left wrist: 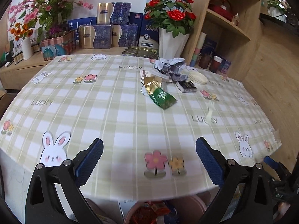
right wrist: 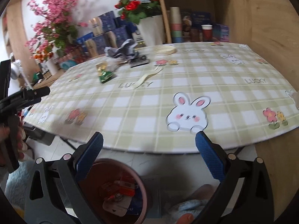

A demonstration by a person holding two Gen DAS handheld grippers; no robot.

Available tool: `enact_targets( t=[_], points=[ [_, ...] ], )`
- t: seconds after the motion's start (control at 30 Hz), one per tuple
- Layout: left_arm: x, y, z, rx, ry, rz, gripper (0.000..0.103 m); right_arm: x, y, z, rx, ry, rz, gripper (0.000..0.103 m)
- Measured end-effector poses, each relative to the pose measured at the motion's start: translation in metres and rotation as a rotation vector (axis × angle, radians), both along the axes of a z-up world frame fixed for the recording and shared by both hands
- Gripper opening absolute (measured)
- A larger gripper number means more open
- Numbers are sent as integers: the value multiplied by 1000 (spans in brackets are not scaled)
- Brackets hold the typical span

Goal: Collect trash
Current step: 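Move the left tool to the table and grasp the gold-green snack packet, then grasp the crumpled grey plastic bag with the right tool while the left tool holds the packet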

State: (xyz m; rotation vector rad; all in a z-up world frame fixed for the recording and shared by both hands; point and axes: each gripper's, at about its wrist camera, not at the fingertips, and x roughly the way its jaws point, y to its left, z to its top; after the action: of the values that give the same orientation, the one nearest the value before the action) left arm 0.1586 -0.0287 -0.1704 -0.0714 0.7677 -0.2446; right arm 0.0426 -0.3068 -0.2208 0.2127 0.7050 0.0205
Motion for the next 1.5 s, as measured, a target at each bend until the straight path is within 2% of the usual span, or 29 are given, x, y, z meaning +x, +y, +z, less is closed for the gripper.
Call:
enact_targets(
  t=[0.03, 0.17, 0.27, 0.37, 0.6, 0.7, 0.73, 0.77, 0.87, 0.9, 0.93, 1.07, 1.2, 1.27, 1.33, 1.43, 1.5],
  points=[
    [14, -3, -1, 5, 16, 17, 97, 6, -3, 2, 0, -2, -9, 97],
    [67, -8, -8, -54, 85, 67, 97, 35, -16, 10, 18, -12, -36, 97],
    [106, -19, -19, -116, 119, 61, 96, 52, -23, 7, -5, -4, -57, 97],
    [133, -33, -31, -111, 148, 56, 86, 67, -34, 2, 11, 18, -71, 97],
    [175, -46, -47, -133, 176, 101, 80, 83, -40, 3, -39, 22, -62, 97],
    [190, -47, -55, -157, 206, 96, 70, 87, -42, 6, -26, 14, -59, 97],
    [194, -47, -58, -165, 215, 90, 63, 90, -43, 7, -19, 13, -59, 97],
    [197, -46, -59, -167, 220, 82, 50, 93, -43, 9, -12, 10, -57, 97],
    [193, -39, -60, -172, 201, 45, 26, 105, -42, 15, 2, 1, -42, 97],
    [190, -37, -59, -175, 194, 30, 11, 112, -39, 19, 10, -4, -27, 97],
    [186, -35, -57, -169, 184, 12, 6, 116, -37, 21, 14, -9, -19, 97],
    [168, -19, -47, -166, 149, -30, 4, 150, -22, 36, 38, -33, 41, 97],
    [151, 13, -40, -174, 126, -3, 4, 204, -4, 52, 108, -51, 108, 97],
    [147, 28, -38, -187, 114, 8, 3, 240, 2, 59, 133, -65, 97, 97],
    [145, 43, -36, -169, 100, 24, 3, 271, 8, 61, 154, -64, 82, 97],
    [143, 66, -33, -156, 86, 55, 3, 329, 20, 49, 219, 19, 81, 97],
    [142, 78, -32, -152, 83, 74, 3, 354, 24, 41, 245, 47, 43, 97]
  ],
)
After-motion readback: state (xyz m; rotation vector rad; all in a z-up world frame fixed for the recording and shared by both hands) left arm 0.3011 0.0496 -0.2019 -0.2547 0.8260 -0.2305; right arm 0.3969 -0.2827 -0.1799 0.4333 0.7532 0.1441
